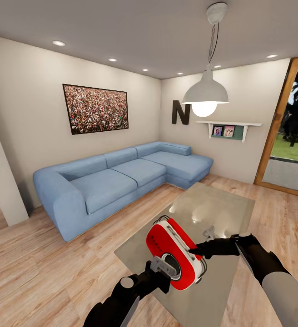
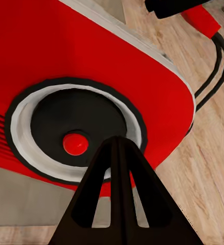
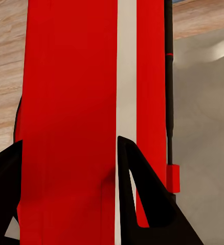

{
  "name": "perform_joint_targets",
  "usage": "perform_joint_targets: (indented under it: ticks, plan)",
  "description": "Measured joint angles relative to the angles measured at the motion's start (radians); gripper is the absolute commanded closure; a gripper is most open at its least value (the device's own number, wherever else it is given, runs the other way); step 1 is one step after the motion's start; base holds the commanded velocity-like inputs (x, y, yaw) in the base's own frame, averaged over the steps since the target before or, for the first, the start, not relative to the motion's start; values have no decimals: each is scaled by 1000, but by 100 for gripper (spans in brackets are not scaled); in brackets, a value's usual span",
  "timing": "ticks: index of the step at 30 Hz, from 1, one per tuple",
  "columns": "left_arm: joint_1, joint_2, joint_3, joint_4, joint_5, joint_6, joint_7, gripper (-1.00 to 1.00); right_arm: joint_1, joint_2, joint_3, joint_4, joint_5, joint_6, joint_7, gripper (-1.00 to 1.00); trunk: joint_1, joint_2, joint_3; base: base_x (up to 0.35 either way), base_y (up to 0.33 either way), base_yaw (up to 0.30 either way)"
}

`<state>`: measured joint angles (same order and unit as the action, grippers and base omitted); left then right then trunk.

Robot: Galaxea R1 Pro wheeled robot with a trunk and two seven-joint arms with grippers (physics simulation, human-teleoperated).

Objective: Turn on the radio receiver that's on the table in the living room.

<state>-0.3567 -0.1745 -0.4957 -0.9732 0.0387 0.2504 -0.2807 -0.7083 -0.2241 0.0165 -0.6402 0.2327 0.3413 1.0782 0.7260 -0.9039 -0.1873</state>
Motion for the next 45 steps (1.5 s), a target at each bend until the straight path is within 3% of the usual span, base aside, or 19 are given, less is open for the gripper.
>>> perform_joint_targets:
  ticks: [8,15,34,41,45]
  plan:
    - [-88,0,9,129,9,0,3,100,0,0,1,0,2,0,7,100,0,0,0,0,0,0]
    - [-104,0,9,139,52,0,3,100,0,0,2,0,2,0,7,100,0,0,0,0,0,0]
    - [-159,0,7,248,59,-3,2,100,0,2,3,0,-3,2,16,100,0,0,0,0,0,0]
    - [-161,0,7,251,58,-5,1,100,0,53,1,0,0,-2,20,100,0,0,0,0,0,0]
    - [-161,1,7,252,50,-6,2,100,0,73,2,2,2,-4,-16,100,0,0,0,0,0,0]
